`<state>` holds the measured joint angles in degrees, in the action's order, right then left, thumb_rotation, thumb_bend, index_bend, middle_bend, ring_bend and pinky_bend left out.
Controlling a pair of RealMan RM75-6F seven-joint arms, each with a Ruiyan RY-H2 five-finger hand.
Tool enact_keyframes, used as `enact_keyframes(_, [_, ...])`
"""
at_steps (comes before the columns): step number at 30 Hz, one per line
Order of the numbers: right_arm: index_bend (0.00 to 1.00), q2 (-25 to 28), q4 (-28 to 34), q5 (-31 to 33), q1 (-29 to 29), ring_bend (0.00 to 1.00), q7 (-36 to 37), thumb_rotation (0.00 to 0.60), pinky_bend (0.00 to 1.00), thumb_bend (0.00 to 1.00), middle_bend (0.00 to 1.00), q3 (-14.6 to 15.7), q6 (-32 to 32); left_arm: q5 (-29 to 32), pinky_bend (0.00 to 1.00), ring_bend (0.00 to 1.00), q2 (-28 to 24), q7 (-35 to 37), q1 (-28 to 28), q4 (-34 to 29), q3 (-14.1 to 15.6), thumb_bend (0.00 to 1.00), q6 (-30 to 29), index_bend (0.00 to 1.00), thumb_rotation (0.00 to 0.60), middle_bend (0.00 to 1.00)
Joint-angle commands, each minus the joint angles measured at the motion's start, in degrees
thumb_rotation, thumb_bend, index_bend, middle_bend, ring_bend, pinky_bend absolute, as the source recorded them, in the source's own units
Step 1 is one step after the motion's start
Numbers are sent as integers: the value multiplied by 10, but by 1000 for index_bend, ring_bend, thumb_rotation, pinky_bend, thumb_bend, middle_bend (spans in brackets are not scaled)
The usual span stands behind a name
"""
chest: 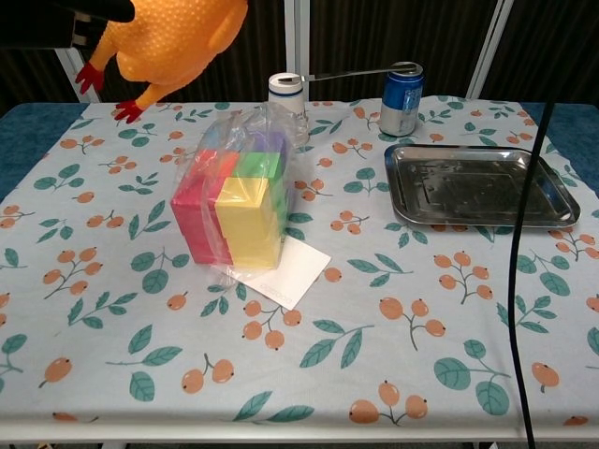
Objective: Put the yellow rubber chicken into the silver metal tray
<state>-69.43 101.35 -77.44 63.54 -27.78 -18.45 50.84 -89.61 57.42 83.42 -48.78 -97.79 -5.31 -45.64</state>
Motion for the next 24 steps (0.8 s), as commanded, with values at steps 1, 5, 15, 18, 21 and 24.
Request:
enact_keyframes(1, [853, -4, -4, 2, 3, 646, 0, 600, 897, 435, 659, 0, 1, -31, 280, 96, -1, 16, -2, 4, 8, 165, -14, 145, 600, 48])
enact_keyframes(5, [853, -7, -4, 3, 5, 646, 2, 600, 896, 435, 659, -1, 4, -42, 279, 96, 1, 18, -9, 6, 14, 160, -15, 144, 600, 48])
enact_keyframes(15, [854, -15, -2, 4, 9, 646, 7, 600, 896, 435, 659, -3, 14, -8, 304, 149, 7, -4, -41, 9, 17, 157, 41, 223, 600, 167])
enact_keyframes(18, [853, -16, -1, 2, 9, 646, 11, 600, 896, 434, 659, -1, 17, 19, 374, 271, 8, -18, -42, 7, 11, 181, 54, 339, 600, 304])
enact_keyframes(21, [853, -16, 2, -2, 8, 646, 13, 600, 897, 435, 659, 1, 20, 54, 458, 389, 10, -35, -40, 4, 3, 243, 61, 457, 600, 431])
enact_keyframes(24, [854, -14, 9, -7, 5, 648, 17, 600, 897, 434, 659, 4, 23, 81, 560, 518, 14, -58, -36, 3, -5, 342, 67, 551, 600, 559])
